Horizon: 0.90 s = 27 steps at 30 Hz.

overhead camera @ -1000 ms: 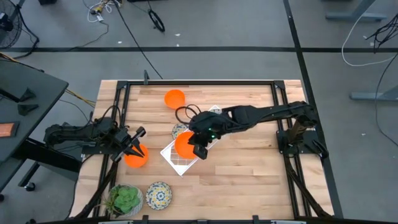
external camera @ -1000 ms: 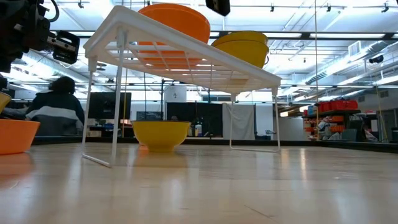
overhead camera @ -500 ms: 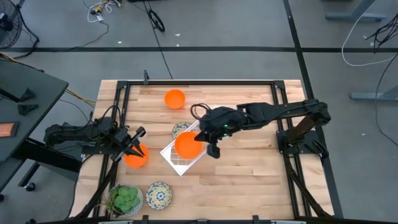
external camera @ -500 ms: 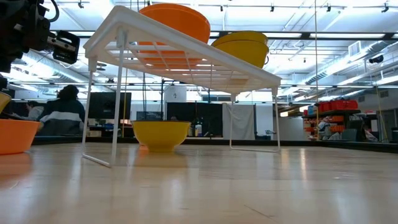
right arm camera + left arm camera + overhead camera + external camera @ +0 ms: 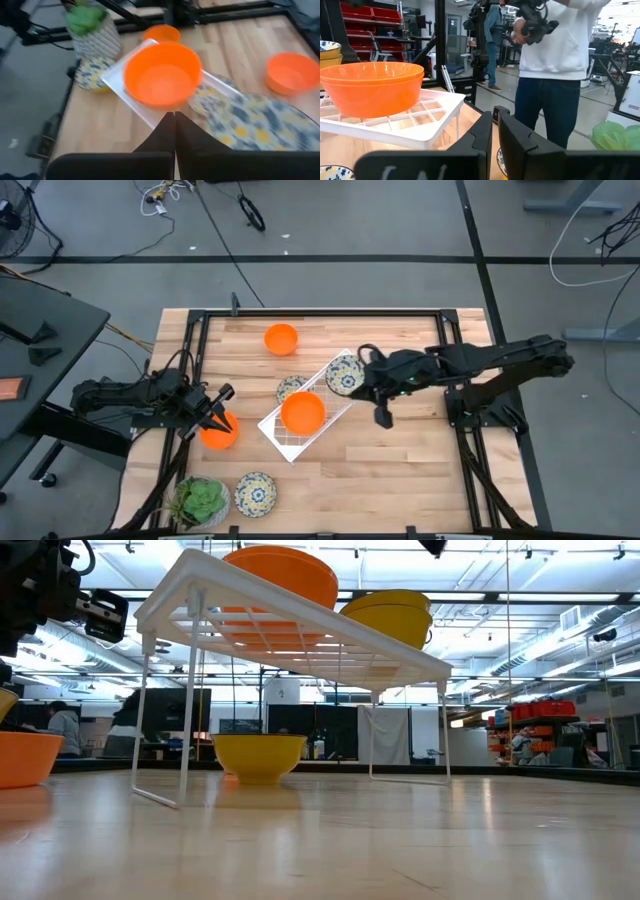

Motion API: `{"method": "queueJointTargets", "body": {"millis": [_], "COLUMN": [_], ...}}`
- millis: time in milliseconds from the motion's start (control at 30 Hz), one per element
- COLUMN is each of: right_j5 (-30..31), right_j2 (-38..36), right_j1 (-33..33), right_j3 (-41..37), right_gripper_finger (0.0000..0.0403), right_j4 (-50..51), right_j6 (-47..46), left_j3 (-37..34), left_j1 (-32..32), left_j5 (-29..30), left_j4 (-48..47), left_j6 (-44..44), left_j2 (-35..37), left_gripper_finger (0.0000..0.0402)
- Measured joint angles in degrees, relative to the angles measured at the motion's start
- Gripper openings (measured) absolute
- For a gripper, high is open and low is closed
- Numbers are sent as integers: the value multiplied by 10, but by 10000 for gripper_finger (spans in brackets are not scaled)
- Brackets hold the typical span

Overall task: Pick & Place Mini bowls
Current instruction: Stack the orange bowl on top of the orange bowl on the shelf

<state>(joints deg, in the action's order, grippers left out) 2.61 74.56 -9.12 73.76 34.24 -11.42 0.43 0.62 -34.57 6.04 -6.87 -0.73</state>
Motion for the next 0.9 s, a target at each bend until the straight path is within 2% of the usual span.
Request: {"method": "queueJointTargets", "body": {"millis": [167,433,633,900], "right_j5": [10,7,-3,-6], "right_j2": [-60,-136,-170,-198], "right_j1": [21,72,99,121], "right_j3": [-45,-46,-23,27], "right_gripper_finger": [0,0,0,0], "right_j4": [11,116,206,279], "right_j6": [8,35,39,50], "left_j3": [0,0,0,0], "left_j1": [0,0,0,0], "left_j5": [0,0,0,0], "left_j4": [0,0,0,0], "left_j6": [0,0,0,0], "left_j2": [0,0,0,0], "left_gripper_finger": [37,37,37,37]}}
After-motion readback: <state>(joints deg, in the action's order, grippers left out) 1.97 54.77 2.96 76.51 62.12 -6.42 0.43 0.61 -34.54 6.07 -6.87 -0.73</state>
